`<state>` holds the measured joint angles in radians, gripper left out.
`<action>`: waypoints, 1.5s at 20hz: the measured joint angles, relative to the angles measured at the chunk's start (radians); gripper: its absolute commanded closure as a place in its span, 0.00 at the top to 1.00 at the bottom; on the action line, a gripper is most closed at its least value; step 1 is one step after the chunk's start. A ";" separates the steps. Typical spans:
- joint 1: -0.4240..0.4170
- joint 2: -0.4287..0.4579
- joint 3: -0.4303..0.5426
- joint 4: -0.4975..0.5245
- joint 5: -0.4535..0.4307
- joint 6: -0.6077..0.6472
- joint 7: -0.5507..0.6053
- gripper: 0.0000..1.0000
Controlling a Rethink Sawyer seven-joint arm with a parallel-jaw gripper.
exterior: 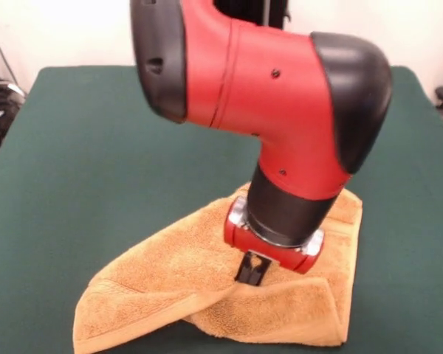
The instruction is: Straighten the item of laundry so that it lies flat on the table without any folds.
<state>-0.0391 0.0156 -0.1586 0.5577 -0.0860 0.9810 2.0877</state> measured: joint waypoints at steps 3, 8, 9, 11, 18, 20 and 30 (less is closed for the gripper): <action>0.017 -0.026 -0.001 0.031 -0.010 -0.050 0.000 0.00; 0.043 -0.062 -0.009 0.055 -0.035 -0.145 0.000 0.00; 0.049 -0.067 -0.013 0.056 -0.039 -0.165 0.000 0.00; 0.056 -0.073 -0.019 0.056 -0.042 -0.184 0.000 0.00; 0.060 -0.098 -0.024 0.062 -0.042 -0.271 0.000 0.00; 0.058 -0.099 -0.024 0.063 -0.043 -0.288 0.000 0.00; 0.050 -0.096 -0.024 0.063 -0.045 -0.335 0.000 0.00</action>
<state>0.0108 -0.0805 -0.1823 0.6209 -0.1310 0.6459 2.0877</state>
